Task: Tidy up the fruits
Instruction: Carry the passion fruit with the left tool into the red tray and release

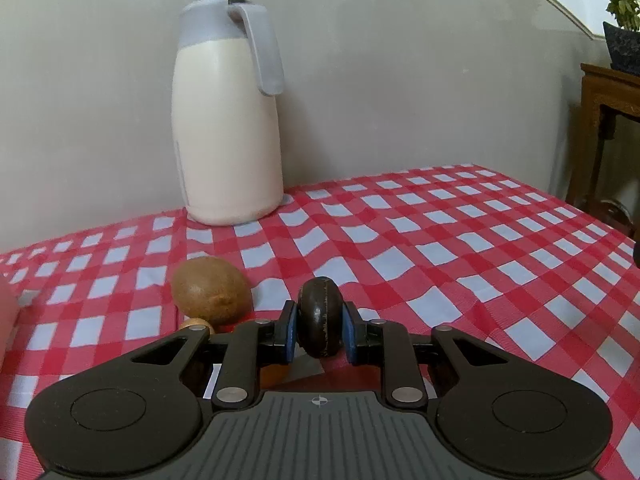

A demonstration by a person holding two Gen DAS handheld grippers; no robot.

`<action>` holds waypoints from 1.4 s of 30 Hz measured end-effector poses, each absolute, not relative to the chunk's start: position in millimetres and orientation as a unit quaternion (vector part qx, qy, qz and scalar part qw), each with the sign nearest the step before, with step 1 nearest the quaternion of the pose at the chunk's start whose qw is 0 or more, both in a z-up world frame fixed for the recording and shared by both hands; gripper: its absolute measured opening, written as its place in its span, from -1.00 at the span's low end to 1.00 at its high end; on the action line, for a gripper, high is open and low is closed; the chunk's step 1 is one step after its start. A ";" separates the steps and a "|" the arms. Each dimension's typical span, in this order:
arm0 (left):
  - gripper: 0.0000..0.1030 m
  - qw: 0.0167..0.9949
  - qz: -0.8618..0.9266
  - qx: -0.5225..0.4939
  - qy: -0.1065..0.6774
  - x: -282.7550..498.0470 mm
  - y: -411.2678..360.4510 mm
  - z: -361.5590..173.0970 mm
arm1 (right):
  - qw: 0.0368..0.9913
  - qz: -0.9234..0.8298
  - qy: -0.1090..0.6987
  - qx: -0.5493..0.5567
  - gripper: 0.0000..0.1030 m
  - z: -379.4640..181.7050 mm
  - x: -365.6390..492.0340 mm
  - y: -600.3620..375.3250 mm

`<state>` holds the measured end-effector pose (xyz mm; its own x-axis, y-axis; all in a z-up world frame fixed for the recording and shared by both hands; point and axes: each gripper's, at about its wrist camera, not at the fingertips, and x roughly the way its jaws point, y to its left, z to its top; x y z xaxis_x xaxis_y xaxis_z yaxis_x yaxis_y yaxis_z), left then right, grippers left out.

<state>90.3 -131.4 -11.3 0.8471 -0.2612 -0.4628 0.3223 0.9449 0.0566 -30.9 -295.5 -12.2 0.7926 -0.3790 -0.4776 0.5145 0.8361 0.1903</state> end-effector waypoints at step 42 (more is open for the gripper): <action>-0.54 0.963 0.137 -0.002 0.234 42.4 142.0 14.8 | 0.964 -0.045 0.245 0.095 0.99 -7.0 33.6 -146.0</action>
<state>42.4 142.0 14.8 0.8533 0.2619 -0.4510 -0.2639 0.9627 0.0598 33.6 -146.0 -7.0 0.8755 -0.0404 -0.4815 0.1339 0.9778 0.1613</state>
